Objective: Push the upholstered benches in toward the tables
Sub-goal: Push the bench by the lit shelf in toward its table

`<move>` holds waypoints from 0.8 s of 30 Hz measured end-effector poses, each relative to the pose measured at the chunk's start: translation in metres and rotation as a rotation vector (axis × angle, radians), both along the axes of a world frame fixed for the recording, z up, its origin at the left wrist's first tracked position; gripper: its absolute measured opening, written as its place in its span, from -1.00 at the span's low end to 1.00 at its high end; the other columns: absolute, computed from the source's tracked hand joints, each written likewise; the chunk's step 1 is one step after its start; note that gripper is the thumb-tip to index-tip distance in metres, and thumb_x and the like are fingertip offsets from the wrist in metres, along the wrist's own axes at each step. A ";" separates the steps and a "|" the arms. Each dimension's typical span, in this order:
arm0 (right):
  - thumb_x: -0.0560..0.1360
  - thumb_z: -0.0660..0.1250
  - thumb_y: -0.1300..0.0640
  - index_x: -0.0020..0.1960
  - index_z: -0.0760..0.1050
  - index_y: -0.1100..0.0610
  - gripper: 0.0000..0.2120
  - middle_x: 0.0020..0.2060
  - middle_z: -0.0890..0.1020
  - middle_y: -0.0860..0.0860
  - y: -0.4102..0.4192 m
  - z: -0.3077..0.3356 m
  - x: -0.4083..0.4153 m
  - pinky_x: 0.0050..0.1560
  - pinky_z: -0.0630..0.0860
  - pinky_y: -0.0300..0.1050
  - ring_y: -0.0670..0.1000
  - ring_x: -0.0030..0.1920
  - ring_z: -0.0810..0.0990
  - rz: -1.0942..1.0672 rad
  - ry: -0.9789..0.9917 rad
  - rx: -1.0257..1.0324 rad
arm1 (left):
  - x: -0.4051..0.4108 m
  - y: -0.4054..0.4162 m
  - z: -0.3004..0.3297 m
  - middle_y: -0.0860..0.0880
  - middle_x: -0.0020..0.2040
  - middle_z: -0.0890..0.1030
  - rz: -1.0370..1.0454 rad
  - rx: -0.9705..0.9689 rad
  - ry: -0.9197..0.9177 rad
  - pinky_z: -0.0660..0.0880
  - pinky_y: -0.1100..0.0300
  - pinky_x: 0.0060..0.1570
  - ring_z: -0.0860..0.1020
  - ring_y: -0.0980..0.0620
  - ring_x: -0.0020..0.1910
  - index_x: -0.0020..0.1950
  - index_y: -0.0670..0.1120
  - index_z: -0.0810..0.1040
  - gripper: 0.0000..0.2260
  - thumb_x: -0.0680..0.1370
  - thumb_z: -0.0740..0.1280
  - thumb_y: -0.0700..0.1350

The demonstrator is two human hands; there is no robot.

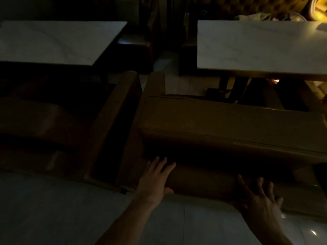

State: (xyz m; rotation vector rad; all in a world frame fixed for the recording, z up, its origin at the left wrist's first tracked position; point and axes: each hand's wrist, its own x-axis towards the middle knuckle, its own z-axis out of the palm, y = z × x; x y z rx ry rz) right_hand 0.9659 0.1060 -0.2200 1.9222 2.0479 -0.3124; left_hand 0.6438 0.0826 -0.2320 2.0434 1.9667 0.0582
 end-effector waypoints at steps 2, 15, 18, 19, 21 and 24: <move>0.44 0.07 -0.50 0.53 -0.39 -0.28 -0.11 0.58 -0.19 0.19 0.003 0.000 -0.002 0.46 0.19 0.42 0.37 0.56 -0.16 -0.001 -0.029 -0.019 | -0.001 0.000 -0.003 0.06 0.61 0.05 -0.001 0.011 -0.019 -0.16 -0.03 0.54 -0.08 -0.04 0.57 0.57 0.22 0.03 -0.22 0.47 0.41 0.17; 0.52 0.02 -0.40 0.58 -0.26 -0.24 -0.24 0.60 -0.07 0.19 -0.009 -0.003 -0.001 0.48 0.16 0.38 0.35 0.57 -0.09 0.037 0.028 0.081 | -0.002 -0.009 0.000 0.02 0.59 0.15 0.034 0.099 -0.033 -0.09 -0.03 0.54 0.03 -0.04 0.56 0.57 0.18 0.09 -0.24 0.48 0.42 0.15; 0.54 0.03 -0.37 0.58 -0.22 -0.25 -0.28 0.60 -0.06 0.17 -0.011 -0.004 0.004 0.50 0.15 0.35 0.32 0.58 -0.09 0.042 0.044 0.082 | 0.001 -0.013 0.000 0.03 0.59 0.14 0.053 0.107 -0.025 -0.09 -0.01 0.54 0.03 -0.03 0.56 0.57 0.18 0.08 -0.25 0.49 0.40 0.16; 0.55 0.04 -0.36 0.58 -0.22 -0.26 -0.28 0.60 -0.06 0.17 -0.013 -0.005 0.004 0.50 0.15 0.34 0.32 0.58 -0.09 0.043 0.045 0.080 | 0.001 -0.015 -0.002 0.03 0.59 0.13 0.055 0.109 -0.031 -0.09 0.00 0.54 0.03 -0.02 0.57 0.57 0.18 0.08 -0.25 0.49 0.40 0.16; 0.55 0.04 -0.35 0.57 -0.25 -0.26 -0.28 0.60 -0.08 0.17 -0.015 -0.006 0.005 0.50 0.15 0.32 0.31 0.58 -0.10 0.043 0.041 0.070 | 0.000 -0.020 -0.006 0.04 0.59 0.13 0.062 0.129 -0.050 -0.09 0.02 0.55 0.02 -0.01 0.57 0.57 0.18 0.09 -0.26 0.50 0.39 0.16; 0.55 0.07 -0.36 0.57 -0.24 -0.26 -0.26 0.60 -0.08 0.16 -0.010 -0.005 0.006 0.48 0.18 0.31 0.32 0.57 -0.09 0.054 0.007 0.040 | -0.002 -0.022 -0.012 0.06 0.60 0.11 0.053 0.116 -0.064 -0.14 0.03 0.54 -0.04 0.01 0.58 0.58 0.18 0.08 -0.27 0.50 0.38 0.15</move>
